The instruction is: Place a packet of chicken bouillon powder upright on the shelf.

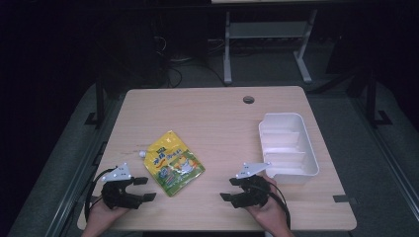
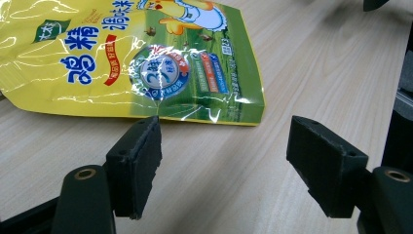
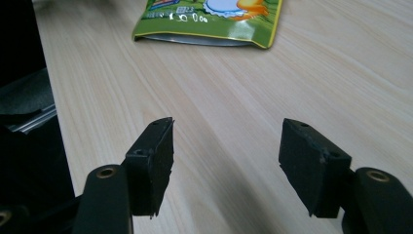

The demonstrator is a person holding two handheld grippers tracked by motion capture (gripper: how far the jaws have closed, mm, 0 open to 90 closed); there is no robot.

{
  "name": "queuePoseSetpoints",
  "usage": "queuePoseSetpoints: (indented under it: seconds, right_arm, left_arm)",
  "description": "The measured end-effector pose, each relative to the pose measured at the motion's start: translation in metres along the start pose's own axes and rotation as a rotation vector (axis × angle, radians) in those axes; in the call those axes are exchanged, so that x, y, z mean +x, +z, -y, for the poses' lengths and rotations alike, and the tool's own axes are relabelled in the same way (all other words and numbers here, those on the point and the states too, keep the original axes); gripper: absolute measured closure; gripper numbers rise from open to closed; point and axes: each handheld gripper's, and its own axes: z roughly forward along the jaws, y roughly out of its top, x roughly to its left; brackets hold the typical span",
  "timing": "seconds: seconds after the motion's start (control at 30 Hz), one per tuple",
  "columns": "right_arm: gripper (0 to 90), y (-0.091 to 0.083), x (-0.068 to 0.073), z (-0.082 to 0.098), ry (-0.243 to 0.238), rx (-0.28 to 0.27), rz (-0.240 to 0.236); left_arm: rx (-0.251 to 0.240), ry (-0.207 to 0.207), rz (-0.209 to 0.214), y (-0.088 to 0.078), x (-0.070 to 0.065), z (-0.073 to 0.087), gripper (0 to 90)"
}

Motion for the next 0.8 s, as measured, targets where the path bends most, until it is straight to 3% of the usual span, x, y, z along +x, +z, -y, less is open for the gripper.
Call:
queuePoseSetpoints:
  seconds: [0.13, 0.53, 0.57, 0.8]
  right_arm:
    - [37.4, 0.005, 0.003, -0.013, -0.016, -0.011, -0.013]
    - [41.4, 0.036, -0.001, -0.064, -0.038, 0.028, -0.042]
    - [43.2, 0.042, -0.001, -0.075, -0.038, 0.036, -0.053]
    - [49.7, 0.057, -0.001, -0.101, -0.049, 0.049, -0.072]
  left_arm:
    - [-0.004, -0.009, -0.002, 0.000, 0.002, 0.000, 27.2]
    - [-0.018, -0.026, -0.013, -0.003, 0.004, 0.002, 25.7]
    - [-0.020, -0.029, -0.017, -0.004, 0.005, 0.002, 25.6]
    - [-0.029, -0.042, -0.025, -0.005, 0.008, 0.002, 25.3]
